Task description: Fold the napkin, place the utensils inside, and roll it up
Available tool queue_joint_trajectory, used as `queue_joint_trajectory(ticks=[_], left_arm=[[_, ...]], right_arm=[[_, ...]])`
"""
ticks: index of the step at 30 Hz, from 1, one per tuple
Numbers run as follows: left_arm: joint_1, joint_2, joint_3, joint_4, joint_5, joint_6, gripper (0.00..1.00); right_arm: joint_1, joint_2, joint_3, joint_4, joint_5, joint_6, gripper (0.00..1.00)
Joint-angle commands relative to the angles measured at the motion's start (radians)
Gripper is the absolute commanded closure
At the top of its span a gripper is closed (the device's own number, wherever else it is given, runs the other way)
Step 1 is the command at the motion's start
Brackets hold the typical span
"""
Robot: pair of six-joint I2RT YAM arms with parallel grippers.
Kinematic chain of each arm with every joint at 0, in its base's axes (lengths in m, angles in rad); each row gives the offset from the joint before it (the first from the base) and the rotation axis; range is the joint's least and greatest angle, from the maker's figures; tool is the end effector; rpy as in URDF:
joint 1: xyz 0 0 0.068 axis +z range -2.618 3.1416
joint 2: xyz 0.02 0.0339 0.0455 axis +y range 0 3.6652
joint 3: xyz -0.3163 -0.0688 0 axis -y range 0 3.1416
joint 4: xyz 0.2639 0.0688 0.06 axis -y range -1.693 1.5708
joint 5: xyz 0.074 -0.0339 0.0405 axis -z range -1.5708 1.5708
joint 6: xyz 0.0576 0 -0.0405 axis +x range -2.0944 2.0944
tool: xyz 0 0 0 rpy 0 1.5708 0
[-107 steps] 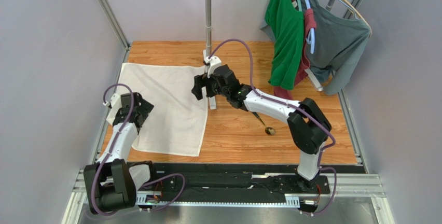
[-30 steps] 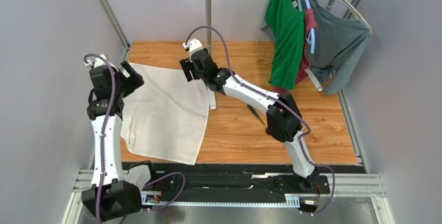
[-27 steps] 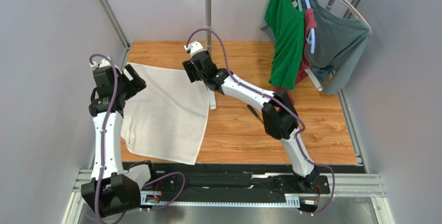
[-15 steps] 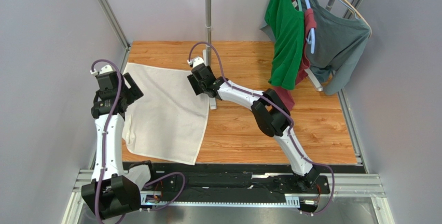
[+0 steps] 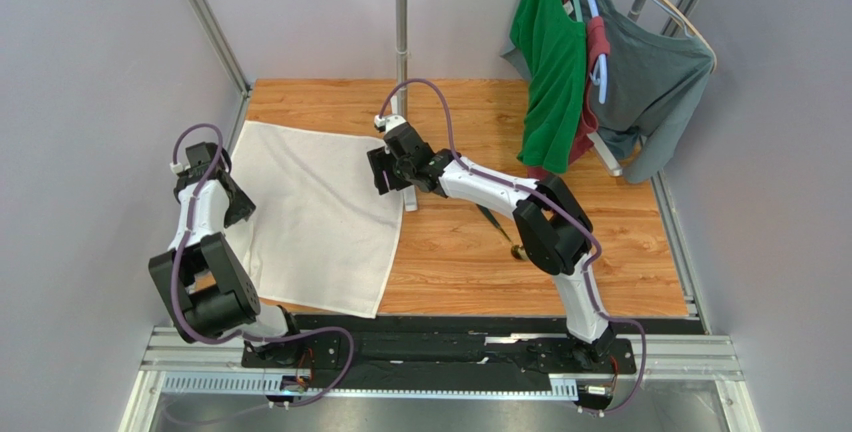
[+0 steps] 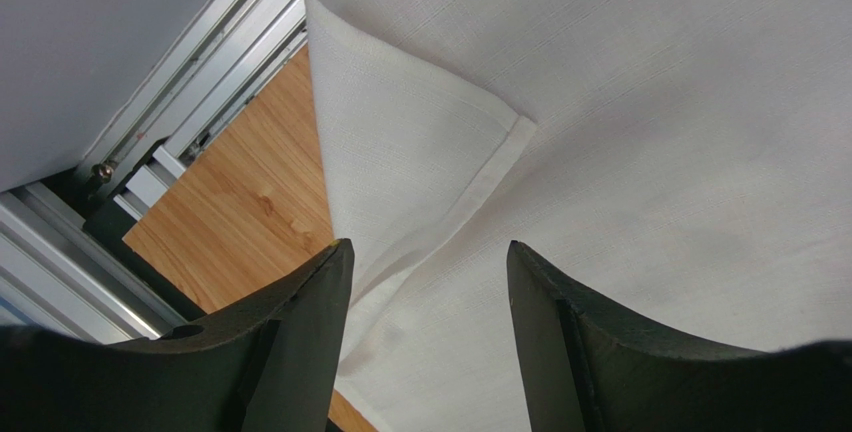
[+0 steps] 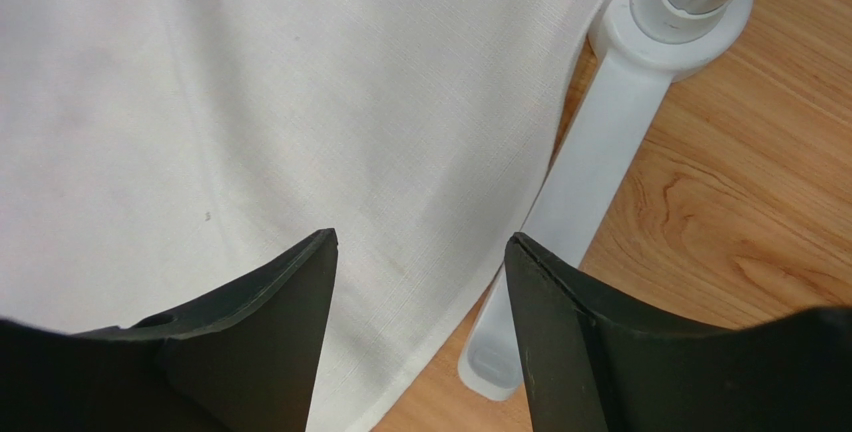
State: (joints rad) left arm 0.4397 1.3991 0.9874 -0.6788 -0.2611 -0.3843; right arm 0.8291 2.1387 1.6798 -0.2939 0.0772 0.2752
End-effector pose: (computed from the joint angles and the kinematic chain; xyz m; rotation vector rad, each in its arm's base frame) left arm 0.2576 0.1376 0.2596 -1.1377 2.3909 0.3653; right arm 0.3743 0.4019 0.2272 -0.6091 2.2876 0.4603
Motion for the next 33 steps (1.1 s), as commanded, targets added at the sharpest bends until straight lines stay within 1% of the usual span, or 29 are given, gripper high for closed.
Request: queue_joint_trajectory(ticks=[1,2,3,5,6,8,14,21,30,32,33], left_arm=[[0.001,0.055,0.039,-0.034,-0.038,0.01,0.34],[0.001,0.064,0.039,-0.036,-0.036,0.009,0.38],[0.001,0.086,0.04,-0.036,-0.033,0.015,0.39],[0.001,0.104,0.046,-0.041,-0.035,0.016,0.4],[0.001,0.119,0.049,-0.038,-0.038,0.018,0.44],[0.001,0.135,0.056,-0.038,-0.012,0.025,0.47],[0.002,0.216,0.089,-0.027,0.003,0.056,0.48],[-0.024,0.293,0.12,-0.019,0.003,0.088,0.48],[-0.073,0.316,0.126,-0.021,-0.021,0.085,0.49],[-0.073,0.333,0.132,-0.025,-0.023,0.087,0.5],[-0.073,0.339,0.134,-0.027,-0.027,0.087,0.52]], right_arm=[[0.018,-0.086,-0.003,0.027,-0.062,0.042,0.34],[0.021,-0.095,-0.003,0.032,-0.063,0.041,0.34],[0.022,-0.099,-0.005,0.035,-0.095,0.042,0.33],[0.027,-0.108,-0.012,0.045,-0.102,0.047,0.33],[0.028,-0.118,-0.018,0.048,-0.109,0.051,0.33],[0.033,-0.134,-0.045,0.059,-0.117,0.053,0.33],[0.038,-0.171,-0.083,0.075,-0.128,0.048,0.33],[0.041,-0.181,-0.074,0.082,-0.14,0.064,0.33],[0.05,-0.172,-0.049,0.078,-0.142,0.067,0.32],[0.051,-0.177,-0.057,0.081,-0.14,0.067,0.32],[0.051,-0.181,-0.06,0.081,-0.139,0.068,0.32]])
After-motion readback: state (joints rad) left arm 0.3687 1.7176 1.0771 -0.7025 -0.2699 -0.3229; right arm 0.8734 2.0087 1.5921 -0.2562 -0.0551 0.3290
